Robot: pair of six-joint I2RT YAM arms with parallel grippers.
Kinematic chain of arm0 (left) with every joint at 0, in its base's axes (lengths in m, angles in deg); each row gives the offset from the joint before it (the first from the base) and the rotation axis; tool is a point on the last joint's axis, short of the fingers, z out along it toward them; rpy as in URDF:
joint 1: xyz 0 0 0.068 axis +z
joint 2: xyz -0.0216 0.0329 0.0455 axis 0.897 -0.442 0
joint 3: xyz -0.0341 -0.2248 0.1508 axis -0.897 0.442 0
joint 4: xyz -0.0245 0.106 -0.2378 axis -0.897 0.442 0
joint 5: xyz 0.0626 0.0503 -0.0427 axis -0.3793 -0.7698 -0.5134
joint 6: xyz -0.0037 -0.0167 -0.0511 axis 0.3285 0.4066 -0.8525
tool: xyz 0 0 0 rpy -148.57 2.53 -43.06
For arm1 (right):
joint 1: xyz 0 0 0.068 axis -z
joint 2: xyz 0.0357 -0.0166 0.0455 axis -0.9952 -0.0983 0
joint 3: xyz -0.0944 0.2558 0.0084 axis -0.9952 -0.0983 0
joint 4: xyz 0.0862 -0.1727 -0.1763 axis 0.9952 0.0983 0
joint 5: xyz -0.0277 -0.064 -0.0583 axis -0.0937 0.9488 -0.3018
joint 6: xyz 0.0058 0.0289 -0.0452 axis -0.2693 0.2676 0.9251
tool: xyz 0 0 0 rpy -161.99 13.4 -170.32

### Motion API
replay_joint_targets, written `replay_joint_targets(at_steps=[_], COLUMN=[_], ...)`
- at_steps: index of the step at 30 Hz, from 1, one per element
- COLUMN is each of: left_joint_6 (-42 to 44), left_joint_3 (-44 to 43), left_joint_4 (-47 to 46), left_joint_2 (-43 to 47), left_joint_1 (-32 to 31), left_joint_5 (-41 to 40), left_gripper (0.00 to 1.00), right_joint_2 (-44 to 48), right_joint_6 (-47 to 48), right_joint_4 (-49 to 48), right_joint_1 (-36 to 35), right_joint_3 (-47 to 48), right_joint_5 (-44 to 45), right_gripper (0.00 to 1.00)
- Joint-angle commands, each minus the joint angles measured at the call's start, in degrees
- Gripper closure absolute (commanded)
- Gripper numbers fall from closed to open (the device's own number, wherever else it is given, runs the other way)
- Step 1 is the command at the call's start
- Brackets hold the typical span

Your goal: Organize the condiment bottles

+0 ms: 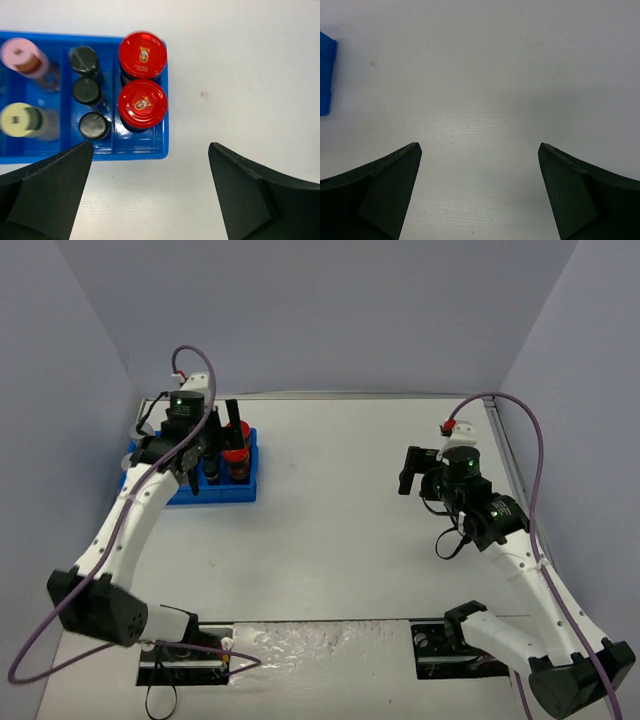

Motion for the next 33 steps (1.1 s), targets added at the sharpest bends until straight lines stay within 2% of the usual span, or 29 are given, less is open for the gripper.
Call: replay_joint_targets(at_steps=[1, 6, 15, 25, 33], left_joint_6=[2.8, 4.2, 2.2, -2.4, 0.0], left_joint_3=[0.9, 6.5, 12.7, 11.9, 10.0], left_joint_4=[4.3, 8.5, 19.5, 29.4, 32.9], left_joint_2=[14.0, 29.4, 47.8, 57.2, 58.0], left_joint_1=[-0.1, 0.0, 0.0, -0.1, -0.1], left_joint_5=[-4.9, -10.1, -17.0, -20.9, -23.4], left_gripper=[0.03, 0.03, 0.03, 0.03, 0.03], right_joint_2=[4.6, 9.5, 23.4, 32.3, 35.6], right_joint_6=[3.7, 7.2, 9.1, 10.7, 9.4], right_joint_4=[-3.5, -2.5, -0.7, 3.0, 4.6], right_joint_1=[0.3, 0.4, 0.3, -0.3, -0.8], right_joint_3=[5.1, 7.8, 5.8, 2.1, 0.9], right_joint_5=[2.3, 4.7, 7.1, 7.0, 10.1], right_gripper=[0.00, 0.00, 0.00, 0.00, 0.00])
